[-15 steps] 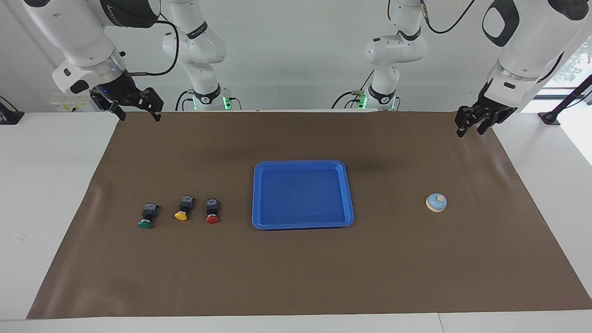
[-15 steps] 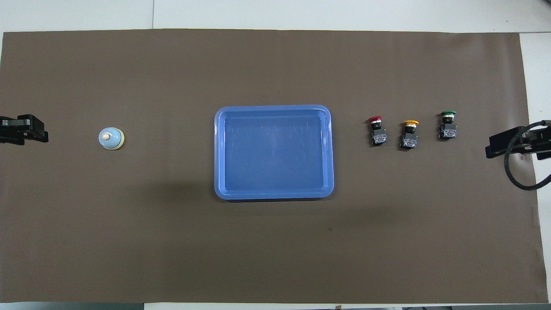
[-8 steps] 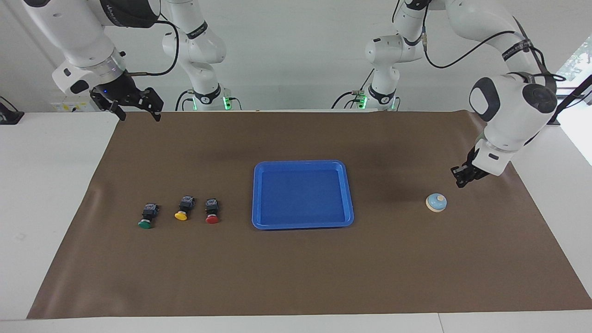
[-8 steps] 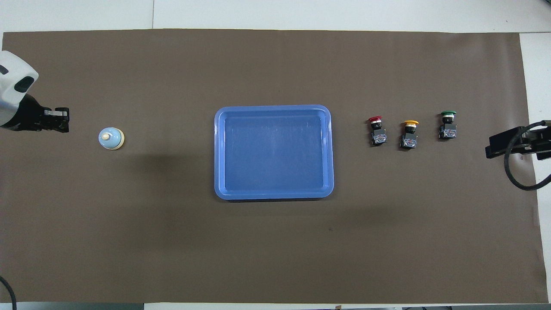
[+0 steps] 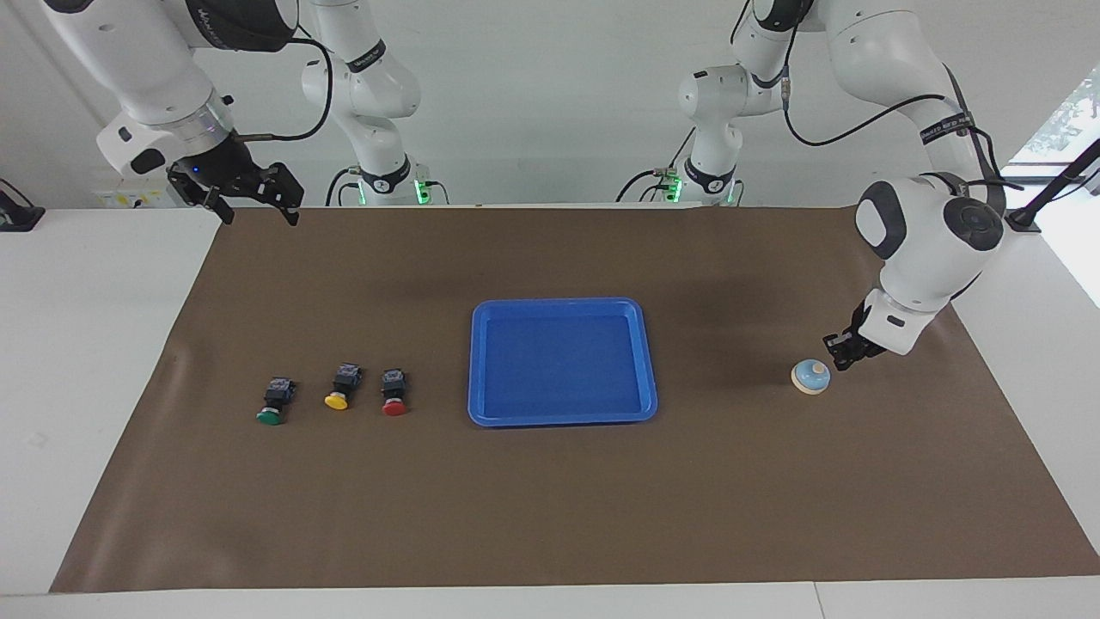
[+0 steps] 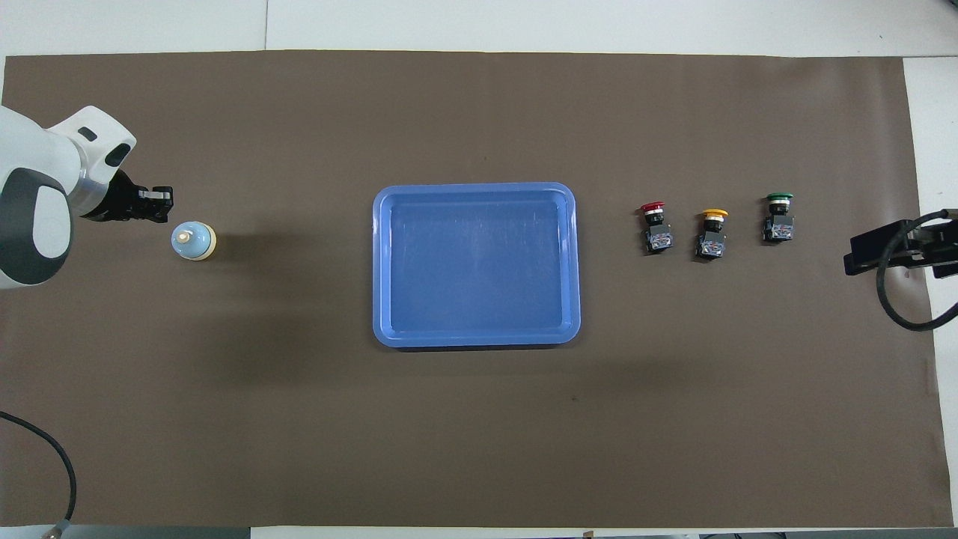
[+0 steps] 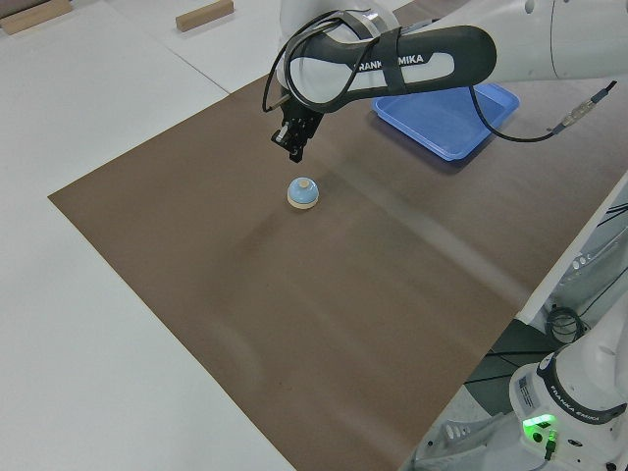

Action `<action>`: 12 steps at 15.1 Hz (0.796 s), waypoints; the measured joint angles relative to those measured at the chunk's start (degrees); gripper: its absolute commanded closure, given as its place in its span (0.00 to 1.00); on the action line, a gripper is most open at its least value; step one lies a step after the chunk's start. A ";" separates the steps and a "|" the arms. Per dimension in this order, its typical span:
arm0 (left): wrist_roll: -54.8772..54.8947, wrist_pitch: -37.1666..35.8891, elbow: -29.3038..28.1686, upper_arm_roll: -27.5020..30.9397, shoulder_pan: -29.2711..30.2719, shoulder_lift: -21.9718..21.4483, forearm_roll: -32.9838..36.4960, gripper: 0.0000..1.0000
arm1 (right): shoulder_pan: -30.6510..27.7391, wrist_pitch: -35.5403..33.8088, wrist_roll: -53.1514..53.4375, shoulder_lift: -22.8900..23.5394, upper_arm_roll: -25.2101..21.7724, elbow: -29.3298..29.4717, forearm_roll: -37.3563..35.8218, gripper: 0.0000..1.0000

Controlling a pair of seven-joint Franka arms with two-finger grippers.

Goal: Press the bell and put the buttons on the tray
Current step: 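Press down on the silver call bell with the left gripper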

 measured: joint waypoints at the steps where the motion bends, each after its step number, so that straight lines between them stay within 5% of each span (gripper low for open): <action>1: 0.00 0.50 -0.73 0.00 0.00 0.00 0.00 1.00 | 0.00 0.00 0.00 0.00 0.00 0.00 0.00 0.00; 12: 0.03 5.63 -6.09 -0.15 -0.27 0.41 0.03 1.00 | 0.00 0.00 0.00 0.00 0.00 0.00 0.00 0.00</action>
